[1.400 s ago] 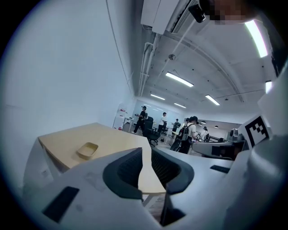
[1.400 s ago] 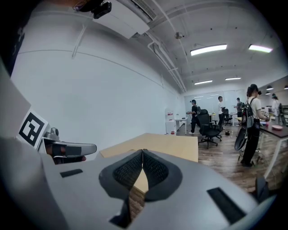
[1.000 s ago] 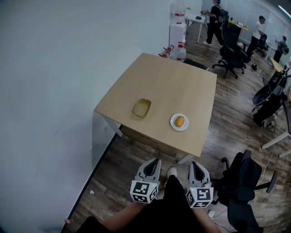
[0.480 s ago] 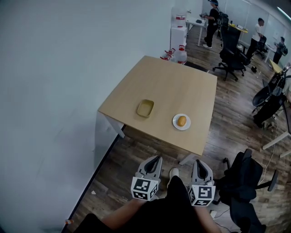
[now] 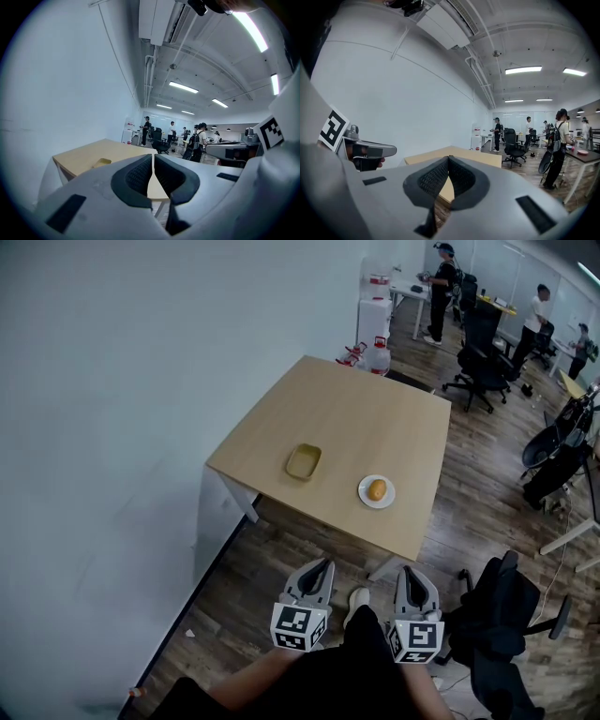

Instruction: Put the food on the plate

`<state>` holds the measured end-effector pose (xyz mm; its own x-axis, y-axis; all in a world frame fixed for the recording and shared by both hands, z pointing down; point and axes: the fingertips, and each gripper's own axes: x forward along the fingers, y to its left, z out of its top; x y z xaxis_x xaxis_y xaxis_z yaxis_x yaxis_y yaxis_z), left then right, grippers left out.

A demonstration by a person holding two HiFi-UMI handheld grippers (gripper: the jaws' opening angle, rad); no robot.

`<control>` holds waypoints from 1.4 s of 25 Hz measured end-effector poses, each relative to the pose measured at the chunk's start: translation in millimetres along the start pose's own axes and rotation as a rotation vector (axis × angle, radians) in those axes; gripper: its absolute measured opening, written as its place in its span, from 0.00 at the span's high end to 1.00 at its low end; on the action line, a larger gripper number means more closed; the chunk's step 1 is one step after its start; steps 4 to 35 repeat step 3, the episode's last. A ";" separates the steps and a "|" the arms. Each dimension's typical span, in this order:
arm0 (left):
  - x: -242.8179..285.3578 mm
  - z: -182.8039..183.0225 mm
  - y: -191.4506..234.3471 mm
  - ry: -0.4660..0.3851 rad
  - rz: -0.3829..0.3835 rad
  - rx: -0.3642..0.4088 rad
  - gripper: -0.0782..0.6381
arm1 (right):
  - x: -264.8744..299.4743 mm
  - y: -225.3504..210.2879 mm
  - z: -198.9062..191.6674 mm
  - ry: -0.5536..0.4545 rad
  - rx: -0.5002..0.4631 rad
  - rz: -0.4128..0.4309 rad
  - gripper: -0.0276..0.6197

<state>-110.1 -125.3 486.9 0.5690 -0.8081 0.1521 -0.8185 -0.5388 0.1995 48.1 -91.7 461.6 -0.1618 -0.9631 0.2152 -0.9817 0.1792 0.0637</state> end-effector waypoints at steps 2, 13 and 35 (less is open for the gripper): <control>-1.3 2.5 1.0 0.001 0.005 -0.001 0.85 | -0.6 0.1 1.9 0.003 -0.003 -0.002 0.86; -2.0 3.6 1.3 0.001 0.007 -0.002 0.85 | -0.9 0.2 2.8 0.005 -0.005 -0.003 0.86; -2.0 3.6 1.3 0.001 0.007 -0.002 0.85 | -0.9 0.2 2.8 0.005 -0.005 -0.003 0.86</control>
